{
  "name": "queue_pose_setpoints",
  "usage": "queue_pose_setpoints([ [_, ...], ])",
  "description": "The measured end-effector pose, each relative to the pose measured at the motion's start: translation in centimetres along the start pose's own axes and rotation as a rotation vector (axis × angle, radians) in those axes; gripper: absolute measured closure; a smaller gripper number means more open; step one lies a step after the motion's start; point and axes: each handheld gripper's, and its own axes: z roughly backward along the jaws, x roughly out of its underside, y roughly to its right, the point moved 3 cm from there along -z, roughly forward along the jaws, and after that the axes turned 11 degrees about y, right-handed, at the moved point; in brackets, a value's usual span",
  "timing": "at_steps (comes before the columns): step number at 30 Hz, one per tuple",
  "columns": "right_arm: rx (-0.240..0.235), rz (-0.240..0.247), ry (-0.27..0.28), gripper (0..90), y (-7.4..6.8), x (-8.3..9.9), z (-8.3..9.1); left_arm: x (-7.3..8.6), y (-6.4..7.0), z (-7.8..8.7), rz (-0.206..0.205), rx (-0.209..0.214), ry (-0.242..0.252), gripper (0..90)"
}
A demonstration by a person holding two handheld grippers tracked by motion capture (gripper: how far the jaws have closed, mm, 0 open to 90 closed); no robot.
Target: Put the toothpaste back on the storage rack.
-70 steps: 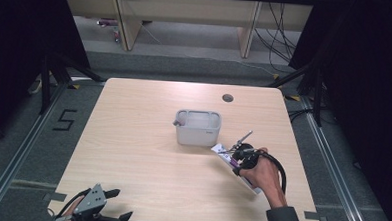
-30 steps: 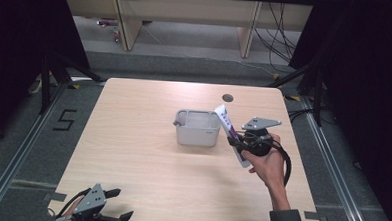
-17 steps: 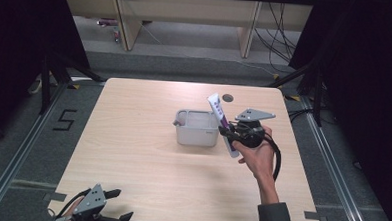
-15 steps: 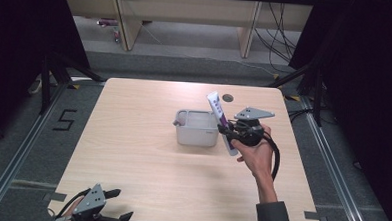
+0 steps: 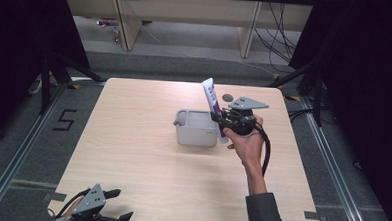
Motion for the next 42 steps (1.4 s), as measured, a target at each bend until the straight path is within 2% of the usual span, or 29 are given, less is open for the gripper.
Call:
queue_pose_setpoints([
  [1, -0.004, -0.018, -0.005, 76.7, 0.0, -0.1, -0.1, 0.0, 0.0, 0.1, -0.003, -0.003, -0.013, 16.6],
  [2, 0.006, -0.003, 0.013, 76.8, 0.2, -0.2, -0.3, 0.1, 0.0, 0.0, 0.0, -0.001, -0.01, 16.7],
  [5, 0.01, -0.042, 0.028, 76.7, 0.2, -0.4, -0.6, 0.0, -0.1, 0.1, -0.024, -0.005, -0.029, 16.7],
  [6, 0.019, -0.017, 0.035, 76.7, 0.3, -0.5, -0.7, 0.0, -0.1, 0.1, -0.021, -0.006, -0.024, 16.7],
  [9, 0.009, -0.037, 0.032, 76.7, 0.2, -0.6, -1.0, 0.1, 0.1, -0.1, -0.01, -0.003, -0.003, 16.7],
  [10, 0.023, -0.016, 0.033, 76.8, 0.3, -0.7, -1.2, 0.0, 0.1, 0.0, -0.005, 0.004, -0.013, 16.7],
  [12, 0.016, -0.04, 0.036, 76.7, 0.2, -0.8, -1.6, 0.0, 0.2, 0.0, 0.004, 0.0, -0.004, 16.7],
  [15, 0.012, -0.033, 0.039, 76.7, 0.0, -1.0, -2.2, 0.1, 0.1, -0.1, 0.002, 0.002, -0.006, 16.7],
  [18, 0.011, -0.021, 0.034, 76.8, -0.2, -1.2, -2.8, 0.1, -0.1, 0.0, -0.024, 0.003, -0.024, 16.7],
  [19, 0.013, -0.029, 0.041, 76.7, -0.3, -1.3, -3.1, 0.0, 0.1, 0.0, -0.001, 0.003, -0.004, 16.7],
  [20, 0.013, -0.014, 0.034, 76.7, -0.3, -1.4, -3.3, 0.0, 0.1, 0.0, 0.001, 0.002, -0.004, 16.7],
  [21, 0.008, -0.029, 0.036, 76.7, -0.4, -1.4, -3.5, 0.0, 0.1, 0.0, -0.003, 0.005, -0.005, 16.7],
  [23, 0.002, -0.016, 0.04, 76.7, -0.5, -1.6, -4.0, 0.0, 0.0, 0.1, -0.008, 0.008, -0.013, 16.7],
  [24, 0.016, -0.01, 0.048, 76.7, -0.5, -1.7, -4.2, 0.0, 0.1, 0.0, -0.004, 0.006, -0.003, 16.7],
  [25, 0.0, -0.006, 0.049, 76.7, -0.5, -1.8, -4.4, 0.0, 0.1, 0.1, -0.006, 0.004, -0.005, 16.7],
  [26, 0.002, -0.02, 0.046, 76.7, -0.6, -1.9, -4.5, 0.0, 0.1, 0.1, -0.007, 0.003, -0.006, 16.7],
  [27, 0.007, -0.004, 0.043, 76.8, -0.5, -2.0, -4.7, 0.0, 0.1, 0.1, -0.006, 0.004, -0.005, 16.7],
  [28, 0.015, -0.019, 0.04, 76.7, -0.6, -2.0, -4.8, 0.0, 0.1, 0.1, -0.008, 0.004, -0.006, 16.7],
  [29, 0.001, -0.007, 0.053, 76.7, -0.6, -2.1, -5.1, 0.0, 0.1, 0.1, -0.012, 0.003, -0.009, 16.7],
  [30, 0.013, -0.021, 0.043, 76.7, -0.6, -2.1, -5.1, 0.0, 0.0, 0.1, -0.01, 0.009, -0.006, 16.7],
  [32, -0.002, 0.005, 0.059, 76.7, -0.5, -2.2, -5.5, -0.1, 0.0, 0.1, -0.009, 0.006, -0.002, 16.7],
  [33, 0.017, 0.003, 0.048, 76.7, -0.5, -2.2, -5.5, -0.1, 0.0, 0.1, -0.01, 0.008, -0.004, 16.7],
  [36, 0.012, -0.016, 0.055, 76.7, -0.5, -2.1, -5.9, -0.1, 0.1, 0.1, -0.006, 0.014, -0.006, 16.7],
  [37, 0.016, -0.037, 0.048, 76.7, -0.6, -2.0, -6.0, -0.1, 0.1, 0.1, -0.007, 0.015, -0.008, 16.6],
  [40, 0.014, -0.011, 0.051, 76.7, -0.5, -1.8, -6.4, 0.0, 0.2, 0.1, -0.011, 0.006, -0.009, 16.7],
  [42, 0.014, -0.018, 0.055, 76.7, -0.5, -1.8, -6.7, -0.1, 0.2, 0.1, -0.005, 0.013, 0.0, 16.7],
])
